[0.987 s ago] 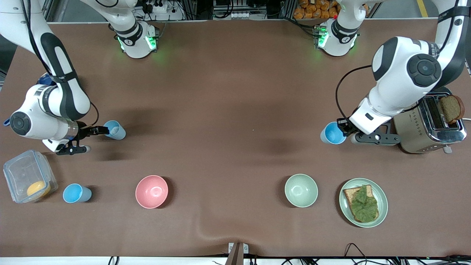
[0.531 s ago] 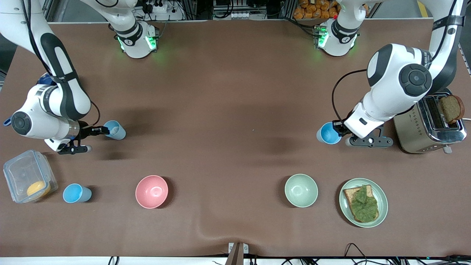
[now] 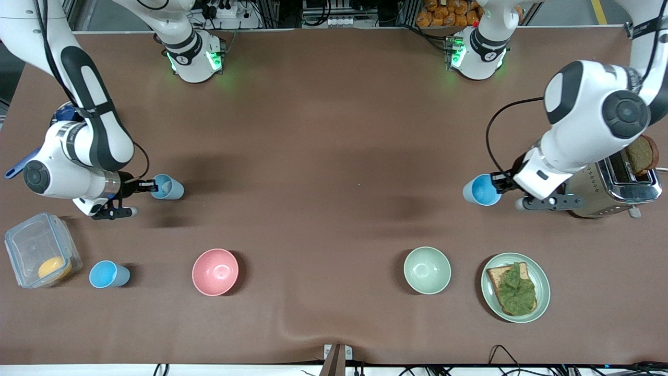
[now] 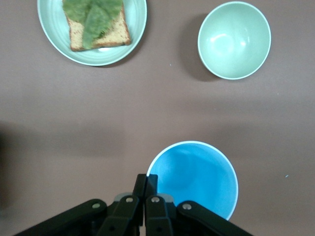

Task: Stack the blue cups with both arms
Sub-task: 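Lift and carry the blue cup with the right gripper toward the table middle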

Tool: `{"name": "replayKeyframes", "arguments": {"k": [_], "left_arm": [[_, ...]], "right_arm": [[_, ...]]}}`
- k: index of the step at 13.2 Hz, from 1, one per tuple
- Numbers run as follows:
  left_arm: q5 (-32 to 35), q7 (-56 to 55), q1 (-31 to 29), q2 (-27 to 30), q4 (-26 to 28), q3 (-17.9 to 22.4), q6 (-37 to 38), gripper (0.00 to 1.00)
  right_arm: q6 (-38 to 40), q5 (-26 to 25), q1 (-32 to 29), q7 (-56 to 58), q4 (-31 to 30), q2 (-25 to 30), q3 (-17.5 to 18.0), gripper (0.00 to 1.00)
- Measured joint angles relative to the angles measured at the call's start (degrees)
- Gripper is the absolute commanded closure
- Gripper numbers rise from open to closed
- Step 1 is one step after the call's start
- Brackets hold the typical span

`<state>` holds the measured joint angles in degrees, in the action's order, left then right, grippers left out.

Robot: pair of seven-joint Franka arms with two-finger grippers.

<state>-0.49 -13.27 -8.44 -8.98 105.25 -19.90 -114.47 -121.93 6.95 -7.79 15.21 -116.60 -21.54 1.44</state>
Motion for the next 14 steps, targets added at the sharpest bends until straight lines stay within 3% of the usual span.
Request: {"name": "replayKeyframes", "arguments": {"k": [6, 14], "left_arm": [[-0.1, 0.1, -0.2, 0.7, -2.7, -0.2, 0.8, 1.00], [-0.1, 0.1, 1.3, -1.6, -2.7, -0.8, 0.9, 1.00]], "right_arm": [[9.3, 5.0, 9.3, -9.3, 9.2, 1.1, 0.7, 1.00], [3.8, 7.4, 33.1, -48.2, 11.3, 1.5, 1.1, 1.00]]}}
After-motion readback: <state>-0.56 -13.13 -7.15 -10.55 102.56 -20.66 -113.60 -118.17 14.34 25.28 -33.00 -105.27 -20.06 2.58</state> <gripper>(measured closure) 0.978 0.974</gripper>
